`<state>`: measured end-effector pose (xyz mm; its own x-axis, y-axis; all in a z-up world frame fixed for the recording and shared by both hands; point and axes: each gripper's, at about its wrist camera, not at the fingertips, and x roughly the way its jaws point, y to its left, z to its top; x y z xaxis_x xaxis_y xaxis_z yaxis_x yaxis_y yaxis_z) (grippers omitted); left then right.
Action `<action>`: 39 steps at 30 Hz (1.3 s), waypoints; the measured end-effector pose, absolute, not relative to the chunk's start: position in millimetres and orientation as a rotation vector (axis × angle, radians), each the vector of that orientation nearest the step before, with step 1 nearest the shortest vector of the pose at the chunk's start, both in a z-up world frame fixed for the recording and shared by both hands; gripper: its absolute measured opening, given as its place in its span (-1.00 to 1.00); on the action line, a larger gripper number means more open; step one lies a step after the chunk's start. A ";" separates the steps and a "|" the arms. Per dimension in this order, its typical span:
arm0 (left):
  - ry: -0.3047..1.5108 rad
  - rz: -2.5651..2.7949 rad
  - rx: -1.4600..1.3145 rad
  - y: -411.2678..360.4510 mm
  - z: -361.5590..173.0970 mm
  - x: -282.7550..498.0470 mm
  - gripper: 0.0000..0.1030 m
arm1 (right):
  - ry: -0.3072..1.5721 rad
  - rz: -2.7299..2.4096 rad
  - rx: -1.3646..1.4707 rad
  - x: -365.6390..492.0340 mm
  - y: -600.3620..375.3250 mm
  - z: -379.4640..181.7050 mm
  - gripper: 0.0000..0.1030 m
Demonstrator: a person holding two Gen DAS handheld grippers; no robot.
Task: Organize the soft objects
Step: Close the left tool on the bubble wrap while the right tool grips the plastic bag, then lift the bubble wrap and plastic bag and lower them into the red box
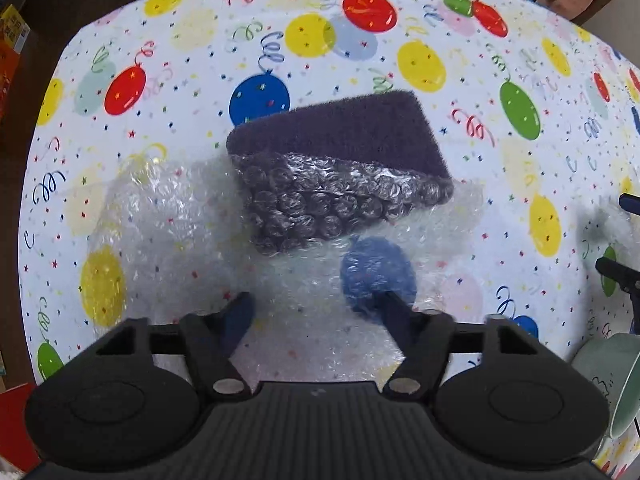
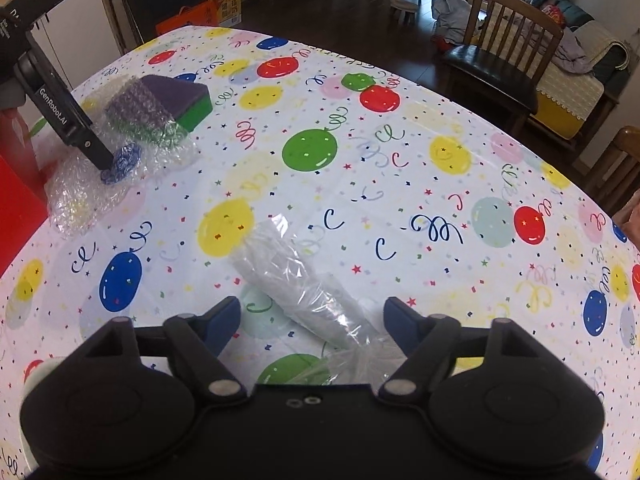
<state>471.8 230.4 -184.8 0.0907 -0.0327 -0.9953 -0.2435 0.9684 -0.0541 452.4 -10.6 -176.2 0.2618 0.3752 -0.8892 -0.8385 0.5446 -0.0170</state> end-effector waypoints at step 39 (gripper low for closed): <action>1.150 0.163 -0.284 236.5 -78.9 414.9 -0.77 | 0.832 0.743 -0.387 403.4 -58.8 -61.2 -0.21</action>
<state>414.9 236.5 -78.9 0.4018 -0.0180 -0.9156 -0.2715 0.9525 -0.1378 403.4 -58.8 -61.2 0.4474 0.4386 -0.7794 -0.7249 0.6882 -0.0289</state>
